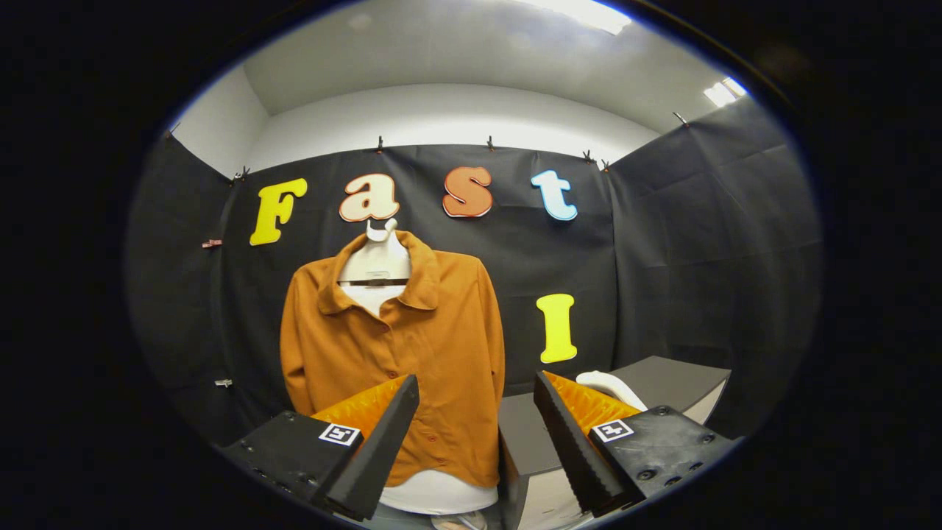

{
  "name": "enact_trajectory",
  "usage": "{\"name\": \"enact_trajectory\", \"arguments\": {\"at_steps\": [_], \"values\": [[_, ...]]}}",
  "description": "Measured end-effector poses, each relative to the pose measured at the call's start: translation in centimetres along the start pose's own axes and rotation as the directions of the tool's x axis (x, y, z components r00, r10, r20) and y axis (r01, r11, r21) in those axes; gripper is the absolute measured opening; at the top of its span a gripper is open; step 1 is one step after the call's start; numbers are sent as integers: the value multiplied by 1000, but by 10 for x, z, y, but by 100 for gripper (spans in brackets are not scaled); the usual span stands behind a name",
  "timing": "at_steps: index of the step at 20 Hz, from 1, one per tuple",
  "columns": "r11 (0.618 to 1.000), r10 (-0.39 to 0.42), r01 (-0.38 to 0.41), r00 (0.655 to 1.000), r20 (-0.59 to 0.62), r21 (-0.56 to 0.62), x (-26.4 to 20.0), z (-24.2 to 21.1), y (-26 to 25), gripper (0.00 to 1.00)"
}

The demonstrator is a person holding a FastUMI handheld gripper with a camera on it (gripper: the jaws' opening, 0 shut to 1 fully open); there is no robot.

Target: Iron the clothes twice with a garment steamer, once on the left side and once on the right side.

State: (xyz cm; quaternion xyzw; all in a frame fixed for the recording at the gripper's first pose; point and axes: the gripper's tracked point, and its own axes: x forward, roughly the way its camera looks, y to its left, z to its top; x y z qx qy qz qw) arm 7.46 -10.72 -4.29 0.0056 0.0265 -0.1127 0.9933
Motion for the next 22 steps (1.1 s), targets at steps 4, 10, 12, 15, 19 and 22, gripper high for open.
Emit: {"name": "enact_trajectory", "arguments": {"at_steps": [4, 10, 12, 15, 19, 22], "values": [[999, -27, 26, 999, -25, -30, 44, -12, -43, 98], [996, -94, 93, 991, -95, -8, 94, -31, -120, 98], [993, -119, 121, 985, -127, 6, 109, -41, -147, 98], [986, -160, 164, 971, -179, 10, 128, -57, -186, 98], [984, -159, 173, 957, -242, 38, 153, -79, -224, 98], [986, -144, 163, 941, -307, 36, 173, -104, -246, 98]]}}
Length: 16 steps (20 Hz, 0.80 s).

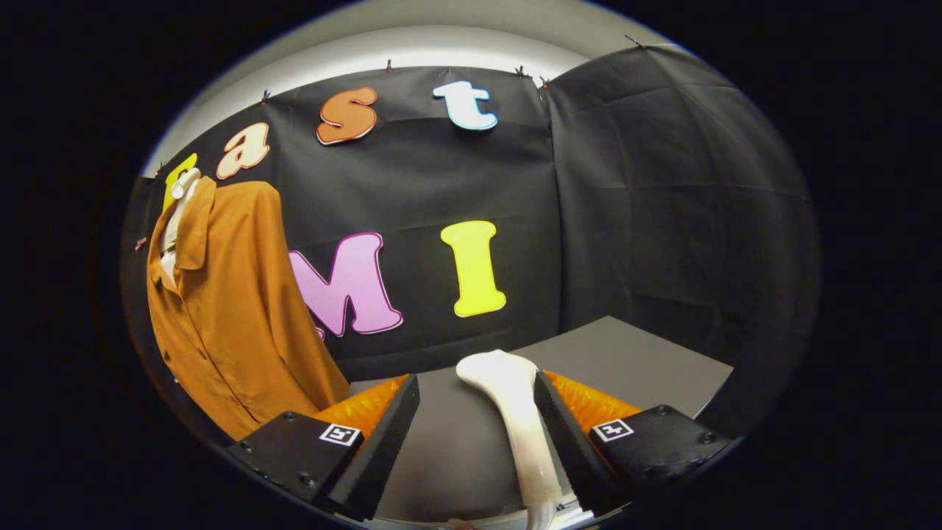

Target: Iron the clothes twice with a garment steamer, once on the left side and once on the right side.

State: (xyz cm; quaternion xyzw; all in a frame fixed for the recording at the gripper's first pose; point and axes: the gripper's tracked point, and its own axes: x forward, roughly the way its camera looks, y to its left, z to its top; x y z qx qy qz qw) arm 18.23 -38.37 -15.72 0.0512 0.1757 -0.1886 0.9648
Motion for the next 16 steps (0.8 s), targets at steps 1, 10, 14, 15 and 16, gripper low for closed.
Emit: {"name": "enact_trajectory", "arguments": {"at_steps": [1, 10, 14, 15, 16], "values": [[1000, 3, -3, 999, -33, 1, 11, -8, -6, 98], [999, -6, 16, 963, -270, 35, 65, -69, -32, 94], [999, 5, 9, 928, -374, 35, 73, -95, -31, 80], [999, 14, 1, 925, -379, 38, 71, -99, -27, 78], [999, 39, -23, 922, -386, 46, 77, -103, -26, 65]]}}
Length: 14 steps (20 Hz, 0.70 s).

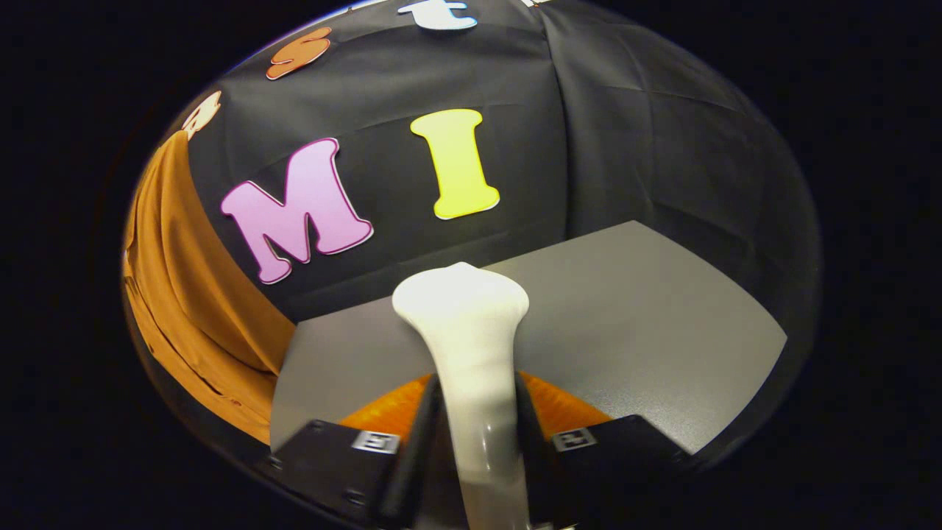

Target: Iron the clothes twice with a garment steamer, once on the left side and once on the right side.

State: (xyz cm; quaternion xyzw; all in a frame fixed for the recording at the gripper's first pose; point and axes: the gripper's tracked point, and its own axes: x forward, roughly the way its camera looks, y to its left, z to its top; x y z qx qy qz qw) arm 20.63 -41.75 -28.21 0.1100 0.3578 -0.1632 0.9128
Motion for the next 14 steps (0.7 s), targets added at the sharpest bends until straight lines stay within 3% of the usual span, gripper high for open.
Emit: {"name": "enact_trajectory", "arguments": {"at_steps": [1, 4, 12, 14], "values": [[999, 45, -45, 999, 0, -6, -2, 1, 6, 52], [998, 57, -57, 998, 29, -9, -16, 6, 6, 47], [999, 35, -31, 980, 198, -25, -93, 32, 34, 47], [999, 2, 10, 972, 235, -48, -116, 30, 42, 47]]}}
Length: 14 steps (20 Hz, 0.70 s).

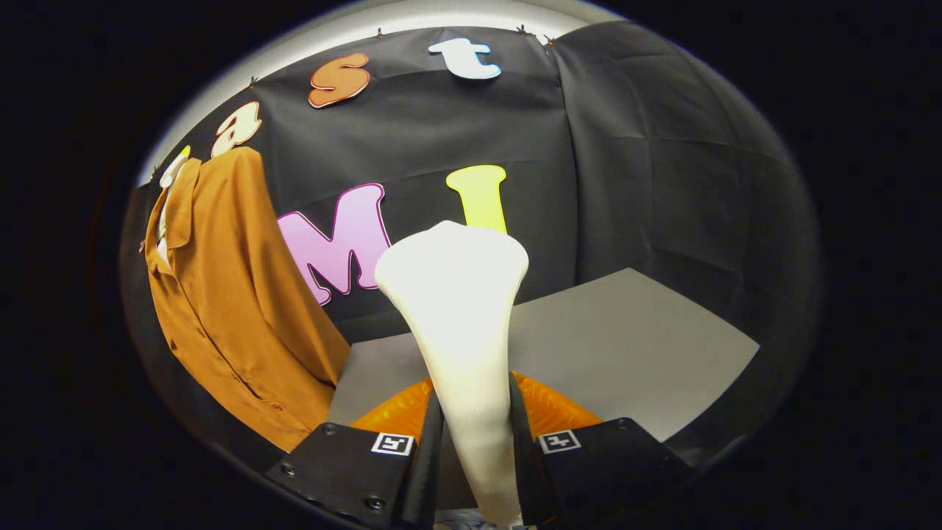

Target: Iron the clothes twice with a garment steamer, once on the left side and once on the right side.

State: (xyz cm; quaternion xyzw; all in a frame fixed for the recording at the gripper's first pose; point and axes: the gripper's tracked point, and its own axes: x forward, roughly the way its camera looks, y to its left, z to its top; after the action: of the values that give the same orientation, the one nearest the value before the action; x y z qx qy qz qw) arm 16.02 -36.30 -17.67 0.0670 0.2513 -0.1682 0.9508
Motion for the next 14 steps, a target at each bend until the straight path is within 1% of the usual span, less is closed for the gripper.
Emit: {"name": "enact_trajectory", "arguments": {"at_steps": [2, 6, 8, 10, 14], "values": [[1000, -31, 31, 999, 31, 0, -22, 3, 16, 46], [999, -48, 49, 994, 99, -2, -62, 5, 73, 47], [1000, -21, 23, 993, 117, -12, -80, -1, 112, 46], [999, 22, -18, 992, 125, -40, -91, -8, 155, 46], [995, 84, -76, 986, 142, -63, -105, -16, 216, 47]]}}
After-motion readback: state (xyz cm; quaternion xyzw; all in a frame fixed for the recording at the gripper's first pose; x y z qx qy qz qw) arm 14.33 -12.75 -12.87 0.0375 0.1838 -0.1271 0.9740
